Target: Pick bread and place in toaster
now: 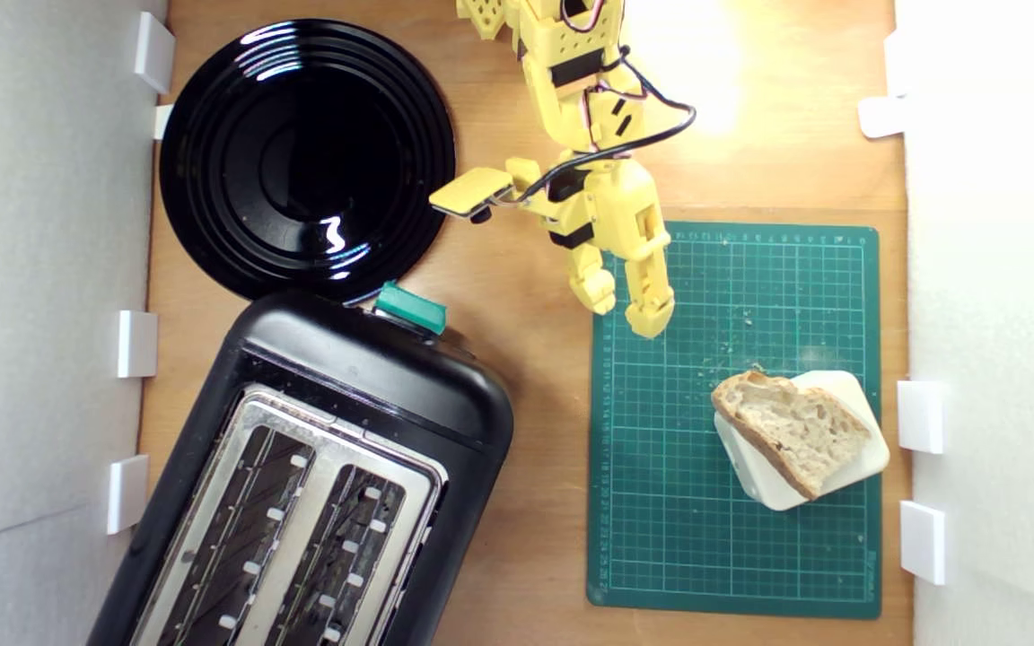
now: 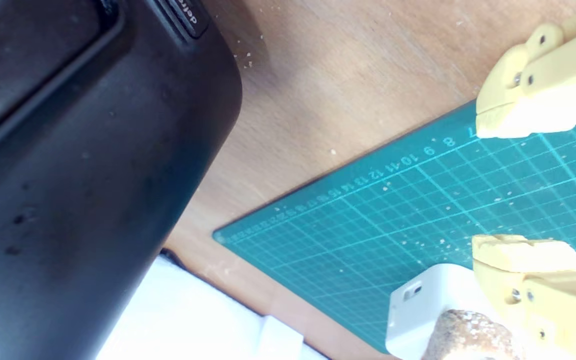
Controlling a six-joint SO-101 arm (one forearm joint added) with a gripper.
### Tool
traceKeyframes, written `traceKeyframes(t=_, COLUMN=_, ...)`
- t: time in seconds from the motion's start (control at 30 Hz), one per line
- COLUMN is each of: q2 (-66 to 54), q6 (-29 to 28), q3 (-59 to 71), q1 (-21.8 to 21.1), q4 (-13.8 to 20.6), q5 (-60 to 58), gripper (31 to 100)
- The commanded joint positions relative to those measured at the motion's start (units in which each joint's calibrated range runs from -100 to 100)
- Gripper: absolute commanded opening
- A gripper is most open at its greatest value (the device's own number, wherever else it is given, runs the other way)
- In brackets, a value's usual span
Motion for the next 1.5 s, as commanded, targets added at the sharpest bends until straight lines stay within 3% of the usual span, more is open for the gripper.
traceKeyframes(t=0.0, q2=1.99, q6=-0.47, q3=-5.26, q1=0.15, q4=3.19, q5=-1.85, gripper=79.1)
traceKeyframes(t=0.2, q2=6.56, q6=-0.47, q3=-9.53, q1=-0.33, q4=4.91, q5=-2.11, gripper=79.1)
traceKeyframes(t=0.43, q2=10.64, q6=-0.52, q3=-9.98, q1=-1.62, q4=5.18, q5=-10.38, gripper=79.1)
traceKeyframes(t=0.8, q2=12.14, q6=-4.76, q3=-10.07, q1=-2.59, q4=5.37, q5=-17.98, gripper=79.1)
traceKeyframes(t=0.87, q2=12.14, q6=-4.76, q3=-10.07, q1=-3.47, q4=7.36, q5=-17.98, gripper=79.1)
traceKeyframes(t=1.3, q2=16.88, q6=-4.39, q3=-10.34, q1=-4.2, q4=7.18, q5=-26.0, gripper=79.5)
traceKeyframes(t=1.47, q2=17.63, q6=-4.7, q3=-12.71, q1=-4.2, q4=6.54, q5=-26.0, gripper=94.0)
